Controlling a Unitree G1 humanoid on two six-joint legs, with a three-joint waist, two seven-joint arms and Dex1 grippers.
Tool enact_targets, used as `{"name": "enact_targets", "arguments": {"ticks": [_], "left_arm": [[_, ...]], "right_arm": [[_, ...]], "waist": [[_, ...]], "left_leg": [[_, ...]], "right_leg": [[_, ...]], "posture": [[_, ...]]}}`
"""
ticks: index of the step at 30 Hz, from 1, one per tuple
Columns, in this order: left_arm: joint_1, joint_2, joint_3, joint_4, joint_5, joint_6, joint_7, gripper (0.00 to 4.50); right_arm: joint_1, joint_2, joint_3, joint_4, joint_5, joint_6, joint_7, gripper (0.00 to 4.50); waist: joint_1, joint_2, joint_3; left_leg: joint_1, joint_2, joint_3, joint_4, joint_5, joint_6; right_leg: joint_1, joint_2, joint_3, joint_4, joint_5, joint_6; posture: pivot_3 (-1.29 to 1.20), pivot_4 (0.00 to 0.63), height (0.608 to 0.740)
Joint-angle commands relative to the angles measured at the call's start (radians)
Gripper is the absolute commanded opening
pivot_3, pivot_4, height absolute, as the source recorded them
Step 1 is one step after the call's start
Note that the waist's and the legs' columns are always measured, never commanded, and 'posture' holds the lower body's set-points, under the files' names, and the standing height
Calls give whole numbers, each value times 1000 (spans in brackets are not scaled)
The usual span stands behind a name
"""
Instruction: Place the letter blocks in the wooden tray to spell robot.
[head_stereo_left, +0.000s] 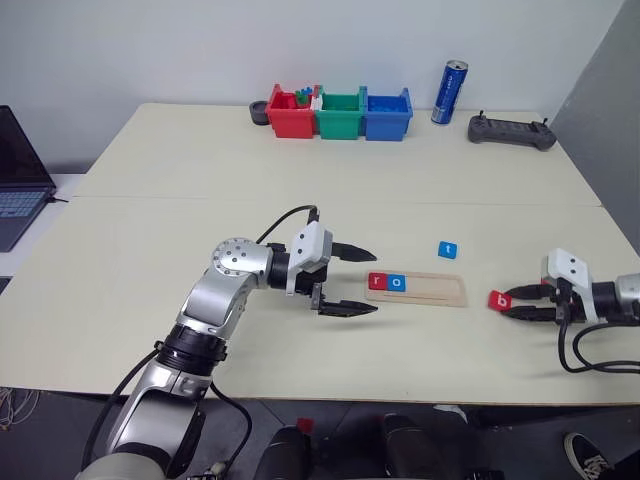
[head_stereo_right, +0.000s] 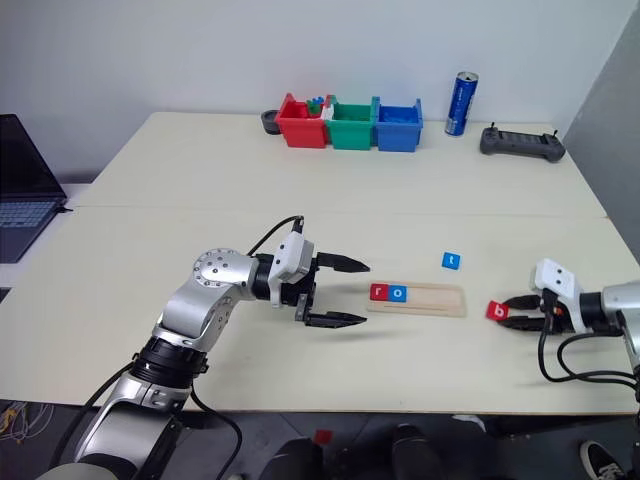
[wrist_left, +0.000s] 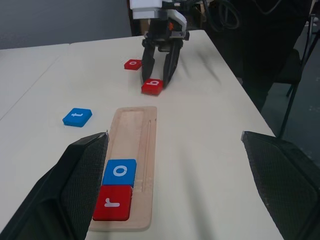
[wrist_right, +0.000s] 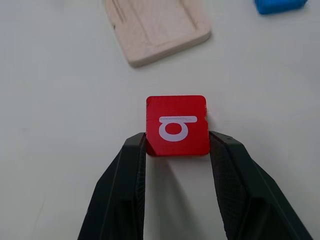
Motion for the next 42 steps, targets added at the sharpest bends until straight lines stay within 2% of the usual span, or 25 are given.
{"name": "enact_targets", "arguments": {"ticks": [1, 8, 20, 42], "left_arm": [[-39, 14, 34, 20, -5, -28, 1, 4500], [-16, 51, 52, 10, -13, -29, -3, 4500], [36, 58, 49, -46, -12, -21, 20, 4500], [13, 41, 39, -37, -6, -21, 17, 4500]], "right_arm": [[-80, 37, -5, -120, 52, 77, 7, 1460], [-137, 154, 58, -236, 42, 143, -24, 1460], [-159, 269, 149, -192, -20, 82, -58, 1460], [-194, 259, 157, -60, -80, -12, -53, 1460]], "waist": [[-3, 0, 0], [6, 0, 0], [6, 0, 0], [5, 1, 0]], "left_leg": [[0, 0, 0, 0, 0, 0], [-2, 0, -3, 0, 0, 0], [-4, -1, -3, 0, 0, 0], [-4, -1, -3, 0, 0, 0]], "right_leg": [[0, 0, 0, 0, 0, 0], [-1, 0, -3, 0, 0, 0], [-3, -1, -3, 0, 0, 0], [-3, -1, -3, 0, 0, 0]], "posture": [[0, 150, 740], [0, 150, 740], [0, 150, 740], [0, 150, 740]]}}
